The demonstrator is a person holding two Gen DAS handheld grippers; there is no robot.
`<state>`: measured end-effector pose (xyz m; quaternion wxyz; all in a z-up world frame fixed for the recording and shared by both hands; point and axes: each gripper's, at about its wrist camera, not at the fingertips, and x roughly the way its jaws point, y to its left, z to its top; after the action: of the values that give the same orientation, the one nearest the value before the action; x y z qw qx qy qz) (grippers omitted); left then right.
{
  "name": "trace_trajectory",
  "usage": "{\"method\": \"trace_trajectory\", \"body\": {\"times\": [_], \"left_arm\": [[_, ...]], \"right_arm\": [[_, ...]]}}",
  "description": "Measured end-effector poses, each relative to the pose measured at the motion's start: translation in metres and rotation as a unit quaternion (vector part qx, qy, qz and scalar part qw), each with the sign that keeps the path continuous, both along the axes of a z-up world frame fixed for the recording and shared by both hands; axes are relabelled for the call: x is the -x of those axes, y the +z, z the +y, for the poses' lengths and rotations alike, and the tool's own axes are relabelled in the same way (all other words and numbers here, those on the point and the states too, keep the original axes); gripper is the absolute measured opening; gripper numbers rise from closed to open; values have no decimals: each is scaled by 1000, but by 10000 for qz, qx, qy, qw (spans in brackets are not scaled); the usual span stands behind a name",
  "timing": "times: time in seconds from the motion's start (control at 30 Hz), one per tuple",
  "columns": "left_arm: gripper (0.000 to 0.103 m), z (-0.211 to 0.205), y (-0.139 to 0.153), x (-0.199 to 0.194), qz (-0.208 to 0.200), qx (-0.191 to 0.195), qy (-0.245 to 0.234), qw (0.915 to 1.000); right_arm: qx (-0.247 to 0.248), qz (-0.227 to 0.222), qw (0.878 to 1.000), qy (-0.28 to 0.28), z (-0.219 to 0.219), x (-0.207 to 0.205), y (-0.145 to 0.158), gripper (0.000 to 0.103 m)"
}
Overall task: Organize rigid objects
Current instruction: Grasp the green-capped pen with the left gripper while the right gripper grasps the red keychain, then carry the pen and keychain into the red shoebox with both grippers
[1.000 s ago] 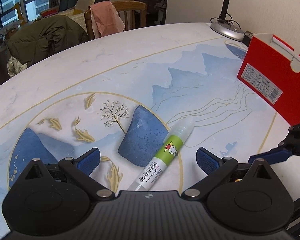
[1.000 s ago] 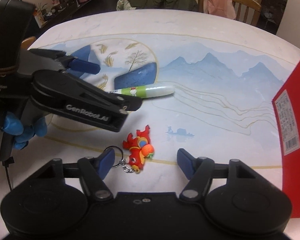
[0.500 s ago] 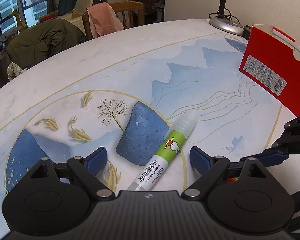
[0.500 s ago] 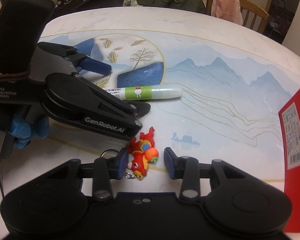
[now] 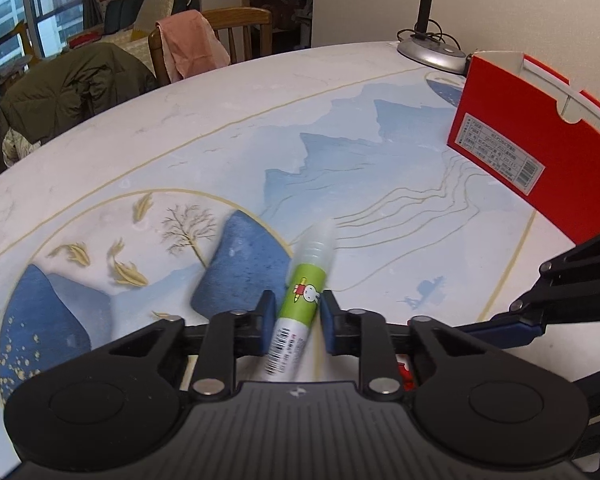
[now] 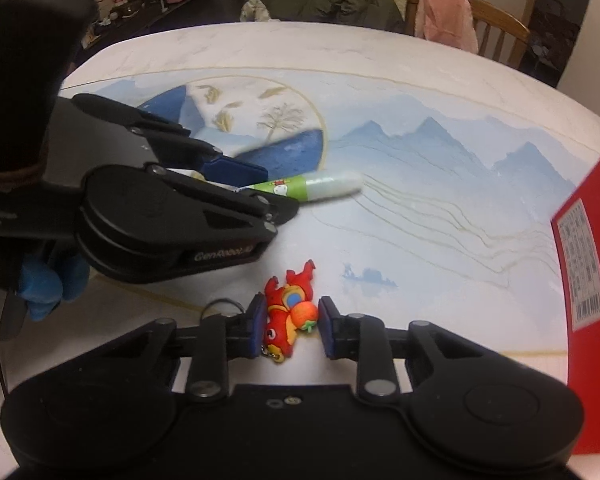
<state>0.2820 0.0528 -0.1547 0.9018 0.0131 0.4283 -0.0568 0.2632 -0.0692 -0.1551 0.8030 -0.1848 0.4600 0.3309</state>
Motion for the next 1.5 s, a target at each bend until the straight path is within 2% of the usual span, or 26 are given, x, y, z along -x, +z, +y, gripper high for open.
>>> {"method": "trace_trajectory", "body": {"times": [0.33,0.63,0.8,1.1,1.5], "left_arm": [[17,-8,4,11,126,310,464,9984],[17,-10,22,31,138,728,914,9931],[17,-16,41,45,20,864,1023,9910],[17,-38,88,69,-167,843,1101,9902],[17,-106,143,57,-440,783,782,9929]], "right_arm": [[-316,95,9978,-582,-43,4,9,26],[-739,38,9935,-870,-84,17,41,26],[-985,3,9906,-951,-105,22,63,26],[-1265,-38,9862,-1065,-144,20,102,26],[-1526,-459,9798,-1207,-208,-15,145,26]]}}
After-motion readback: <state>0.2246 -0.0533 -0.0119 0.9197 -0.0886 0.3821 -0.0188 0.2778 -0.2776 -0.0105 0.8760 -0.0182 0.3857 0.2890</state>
